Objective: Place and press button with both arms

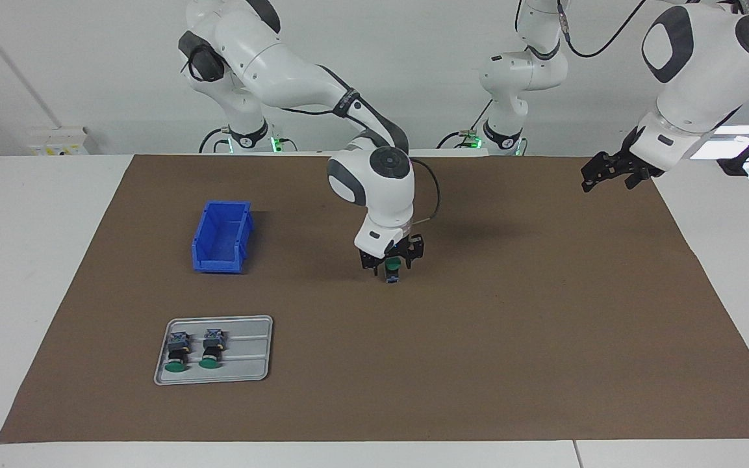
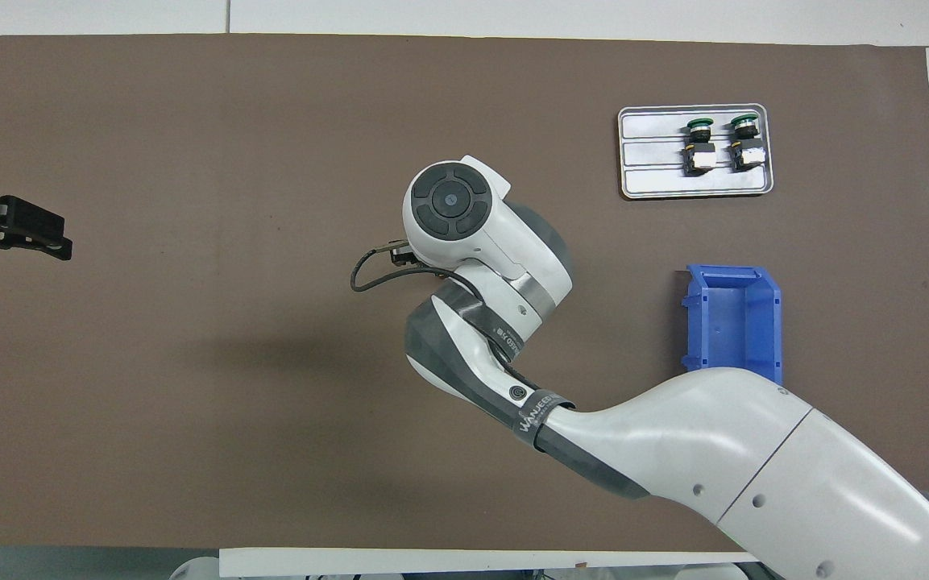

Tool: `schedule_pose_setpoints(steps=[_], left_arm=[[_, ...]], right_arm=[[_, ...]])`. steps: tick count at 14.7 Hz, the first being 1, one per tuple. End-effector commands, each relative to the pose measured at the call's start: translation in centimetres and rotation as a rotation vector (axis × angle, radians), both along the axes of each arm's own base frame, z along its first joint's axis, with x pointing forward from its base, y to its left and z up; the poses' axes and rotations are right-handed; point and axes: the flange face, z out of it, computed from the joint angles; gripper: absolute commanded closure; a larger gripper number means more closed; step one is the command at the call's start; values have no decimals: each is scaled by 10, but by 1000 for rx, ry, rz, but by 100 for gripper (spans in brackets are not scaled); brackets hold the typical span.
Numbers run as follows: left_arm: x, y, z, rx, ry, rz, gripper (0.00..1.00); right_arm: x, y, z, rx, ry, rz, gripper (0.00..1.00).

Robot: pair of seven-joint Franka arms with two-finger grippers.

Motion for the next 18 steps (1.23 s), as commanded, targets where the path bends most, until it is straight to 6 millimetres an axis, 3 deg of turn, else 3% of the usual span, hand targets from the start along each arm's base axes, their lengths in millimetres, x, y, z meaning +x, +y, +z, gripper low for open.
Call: schedule_pose_setpoints(steps=[1, 6, 13, 16, 18], left_arm=[[-5, 2, 1, 3, -11, -4, 0], [-5, 2, 1, 3, -11, -4, 0], [-5, 2, 1, 3, -11, -4, 0], [-5, 2, 1, 3, -11, -4, 0], [-5, 2, 1, 3, -11, -4, 0]], right_arm=[[-3, -1, -1, -16, -4, -7, 32], [-3, 0, 1, -15, -3, -12, 53], [0, 0, 4, -17, 1, -42, 72], [13, -9, 32, -40, 16, -65, 72], [22, -31, 61, -59, 8, -99, 76]])
